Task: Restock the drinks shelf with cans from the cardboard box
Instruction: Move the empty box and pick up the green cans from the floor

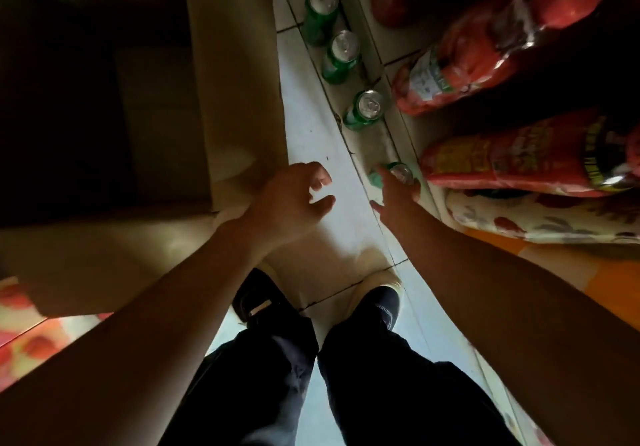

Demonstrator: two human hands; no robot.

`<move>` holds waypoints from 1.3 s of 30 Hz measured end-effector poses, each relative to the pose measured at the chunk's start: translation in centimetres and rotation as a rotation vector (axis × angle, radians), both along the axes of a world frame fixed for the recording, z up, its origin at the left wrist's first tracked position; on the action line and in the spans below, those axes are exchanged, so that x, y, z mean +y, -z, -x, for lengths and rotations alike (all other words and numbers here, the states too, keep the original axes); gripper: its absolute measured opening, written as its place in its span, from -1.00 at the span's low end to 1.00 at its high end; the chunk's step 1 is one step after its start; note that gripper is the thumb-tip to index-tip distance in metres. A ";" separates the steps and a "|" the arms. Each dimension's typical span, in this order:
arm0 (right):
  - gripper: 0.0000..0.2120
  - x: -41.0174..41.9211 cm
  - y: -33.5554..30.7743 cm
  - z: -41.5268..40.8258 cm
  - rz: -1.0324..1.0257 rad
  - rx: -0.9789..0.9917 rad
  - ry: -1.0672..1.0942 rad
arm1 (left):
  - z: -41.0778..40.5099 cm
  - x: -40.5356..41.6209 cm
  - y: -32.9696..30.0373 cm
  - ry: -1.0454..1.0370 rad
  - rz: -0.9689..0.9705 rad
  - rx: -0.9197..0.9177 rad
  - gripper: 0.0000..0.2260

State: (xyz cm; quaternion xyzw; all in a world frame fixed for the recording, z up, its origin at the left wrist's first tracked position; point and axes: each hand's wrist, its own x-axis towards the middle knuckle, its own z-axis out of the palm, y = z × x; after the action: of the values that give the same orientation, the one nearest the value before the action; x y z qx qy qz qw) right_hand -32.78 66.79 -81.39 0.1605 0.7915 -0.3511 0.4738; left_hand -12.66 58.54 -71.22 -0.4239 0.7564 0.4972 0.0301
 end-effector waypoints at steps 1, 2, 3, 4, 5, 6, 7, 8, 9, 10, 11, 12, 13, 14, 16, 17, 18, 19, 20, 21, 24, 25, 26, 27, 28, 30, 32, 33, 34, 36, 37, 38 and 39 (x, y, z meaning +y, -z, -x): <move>-0.27 -0.5 0.5 -0.4 0.034 0.028 0.067 | -0.3 0.0 0.7 -0.008 -0.009 -0.001 -0.77; -0.30 -0.7 1.2 0.0 0.024 0.063 0.142 | -0.3 0.0 0.8 -0.020 -0.017 0.006 -0.77; -0.35 -1.0 1.3 -0.2 0.016 0.106 0.208 | -0.4 0.0 1.0 -0.030 -0.024 0.004 -0.75; -0.38 -0.8 1.3 -0.3 -0.012 0.151 0.209 | -0.4 0.1 0.8 -0.049 -0.038 0.018 -0.74; -0.41 -0.5 1.2 -0.4 -0.020 0.189 0.185 | -0.3 0.1 0.6 -0.075 -0.056 0.030 -0.72; -0.41 -0.1 0.1 -0.7 -0.040 0.192 0.129 | -0.2 0.4 -0.1 -0.094 -0.081 0.031 -0.71; -0.42 0.4 -1.0 -1.1 -0.046 0.189 0.075 | -0.1 0.5 -0.7 -0.101 -0.098 0.021 -0.68; -0.43 1.0 -3.4 -1.3 -0.030 0.180 0.041 | 0.0 0.8 -2.1 -0.091 -0.110 0.010 -0.63; -0.46 1.5 -6.2 -1.7 -0.007 0.173 -0.024 | 0.2 1.0 -3.7 -0.066 -0.122 -0.004 -0.55; -0.51 2.0 -8.7 -2.3 0.027 0.166 -0.077 | 0.2 1.2 -4.9 -0.031 -0.116 -0.017 -0.46; -0.61 2.3 -12.5 -2.7 0.085 0.173 -0.114 | 0.4 1.1 -7.1 0.008 -0.097 -0.020 -0.36; -0.74 2.6 -16.9 -2.9 0.142 0.161 -0.151 | 0.6 0.9 -9.6 0.059 -0.078 -0.015 -0.27; -0.82 2.7 -21.9 -3.0 0.210 0.146 -0.190 | 1.1 0.3 -13.1 0.125 -0.057 -0.002 -0.19; -0.83 2.8 -25.5 -3.2 0.264 0.141 -0.279 | 1.6 -0.2 -15.4 0.181 -0.035 0.015 -0.14; -0.70 2.4 -36.3 -3.1 0.359 0.157 -0.462 | 2.9 -2.1 -24.3 0.283 -0.054 0.016 -0.13; -0.60 2.5 -42.3 -2.9 0.394 0.202 -0.513 | 3.7 -2.8 -29.5 0.333 -0.094 -0.004 -0.20; -0.53 2.4 -47.2 -2.7 0.441 0.256 -0.573 | 4.6 -3.5 -33.8 0.392 -0.121 -0.025 -0.28; -0.48 2.3 -51.4 -2.6 0.478 0.295 -0.623 | 5.3 -4.1 -37.4 0.446 -0.140 -0.034 -0.35; -0.46 2.4 -55.1 -2.4 0.509 0.330 -0.665 | 5.8 -4.4 -40.8 0.488 -0.144 -0.022 -0.40; -0.42 2.8 -59.4 -2.3 0.525 0.364 -0.684 | 6.1 -4.4 -44.7 0.513 -0.141 0.008 -0.44; -0.31 4.5 -70.8 -2.0 0.555 0.469 -0.656 | 7.2 -3.6 -55.0 0.532 -0.037 0.128 -0.52; -0.28 5.1 -74.4 -1.9 0.569 0.513 -0.623 | 8.1 -3.3 -58.3 0.537 0.008 0.182 -0.51; -0.26 5.6 -77.6 -2.1 0.568 0.576 -0.583 | 8.7 -2.8 -61.5 0.537 0.071 0.232 -0.50; -0.24 6.3 -80.7 -2.3 0.554 0.659 -0.516 | 9.5 -2.3 -64.7 0.530 0.131 0.284 -0.48; -0.24 7.0 -83.4 -2.6 0.544 0.747 -0.443 | 10.3 -1.5 -67.8 0.522 0.166 0.338 -0.47; -0.29 8.5 -87.5 -3.1 0.532 0.942 -0.336 | 11.6 0.5 -72.8 0.514 0.217 0.451 -0.48; -0.34 9.7 -90.2 -3.3 0.508 1.086 -0.258 | 12.4 2.4 -76.4 0.504 0.270 0.549 -0.50; -0.35 11.0 -91.6 -3.3 0.505 1.146 -0.198 | 12.9 3.9 -78.1 0.510 0.271 0.594 -0.50; -0.35 11.9 -92.7 -3.3 0.504 1.191 -0.144 | 13.3 5.1 -79.4 0.513 0.249 0.637 -0.51; -0.38 14.4 -95.0 -2.9 0.526 1.256 -0.047 | 14.3 7.7 -81.9 0.563 0.191 0.714 -0.47; -0.39 15.0 -95.6 -2.6 0.545 1.259 -0.020 | 14.7 8.2 -82.5 0.581 0.169 0.727 -0.43; -0.41 16.3 -96.3 -2.4 0.547 1.264 0.007 | 15.0 9.4 -83.1 0.618 0.140 0.735 -0.39; -0.42 18.1 -97.2 -1.8 0.538 1.286 0.031 | 15.9 10.9 -83.8 0.664 0.124 0.749 -0.36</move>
State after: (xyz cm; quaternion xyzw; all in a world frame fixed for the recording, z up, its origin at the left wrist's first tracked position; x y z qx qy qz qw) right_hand -30.97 84.90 15.84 -0.1909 0.7980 -0.5672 -0.0708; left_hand -28.51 69.40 12.54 0.0460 0.8374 0.5329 -0.1121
